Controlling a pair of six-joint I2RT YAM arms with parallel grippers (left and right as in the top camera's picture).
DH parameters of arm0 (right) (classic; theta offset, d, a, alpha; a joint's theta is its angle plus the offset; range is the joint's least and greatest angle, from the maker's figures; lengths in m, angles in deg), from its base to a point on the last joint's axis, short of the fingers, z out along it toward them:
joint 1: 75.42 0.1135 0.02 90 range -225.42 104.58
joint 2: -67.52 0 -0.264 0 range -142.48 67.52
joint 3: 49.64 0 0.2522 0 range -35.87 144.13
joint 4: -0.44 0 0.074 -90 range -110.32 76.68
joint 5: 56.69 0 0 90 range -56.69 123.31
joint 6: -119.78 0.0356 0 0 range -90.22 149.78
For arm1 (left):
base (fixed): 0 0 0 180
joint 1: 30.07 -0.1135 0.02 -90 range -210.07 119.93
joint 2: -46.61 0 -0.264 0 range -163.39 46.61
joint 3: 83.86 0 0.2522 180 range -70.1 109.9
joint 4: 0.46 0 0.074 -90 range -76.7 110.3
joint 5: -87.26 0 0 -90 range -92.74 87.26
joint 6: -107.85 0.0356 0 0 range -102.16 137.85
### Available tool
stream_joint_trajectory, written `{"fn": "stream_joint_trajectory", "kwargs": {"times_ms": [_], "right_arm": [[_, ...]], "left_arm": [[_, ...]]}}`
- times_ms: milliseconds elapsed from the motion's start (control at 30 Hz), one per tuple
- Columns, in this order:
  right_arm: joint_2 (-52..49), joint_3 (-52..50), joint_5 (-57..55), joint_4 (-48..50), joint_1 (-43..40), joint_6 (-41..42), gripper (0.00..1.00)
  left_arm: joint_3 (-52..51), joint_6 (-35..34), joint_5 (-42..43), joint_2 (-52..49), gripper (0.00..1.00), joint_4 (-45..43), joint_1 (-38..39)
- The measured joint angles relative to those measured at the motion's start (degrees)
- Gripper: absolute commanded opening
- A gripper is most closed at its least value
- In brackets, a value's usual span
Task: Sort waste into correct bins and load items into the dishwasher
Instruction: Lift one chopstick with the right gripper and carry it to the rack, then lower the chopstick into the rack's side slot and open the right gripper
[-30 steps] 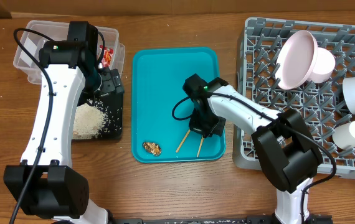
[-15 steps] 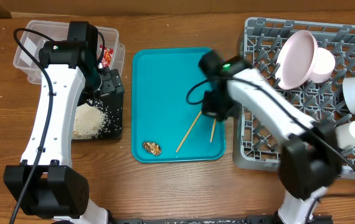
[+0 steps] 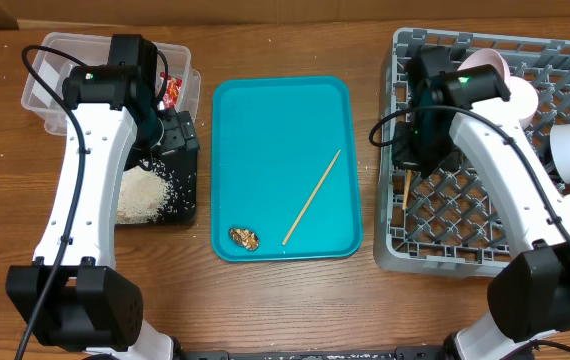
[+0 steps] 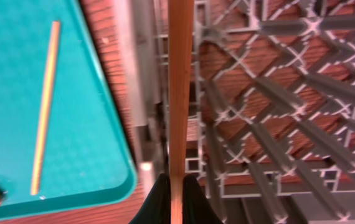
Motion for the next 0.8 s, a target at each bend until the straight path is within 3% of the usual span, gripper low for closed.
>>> {"fn": "stream_joint_trajectory", "kwargs": {"times_ms": [633,733,800], "right_arm": [[0.00,-7.76,0.70,3.74,-1.22,-5.95,0.06],[0.00,-7.76,0.76,3.28,-1.22,-6.54,0.17],[0.00,-7.76,0.76,3.06,-1.25,-6.14,0.32]], "left_arm": [[0.00,-0.02,-0.02,0.00,0.95,-0.17,0.00],[0.00,0.00,-0.02,0.00,0.95,-0.17,0.00],[0.00,0.00,-0.02,0.00,0.95,-0.20,0.00]]}}
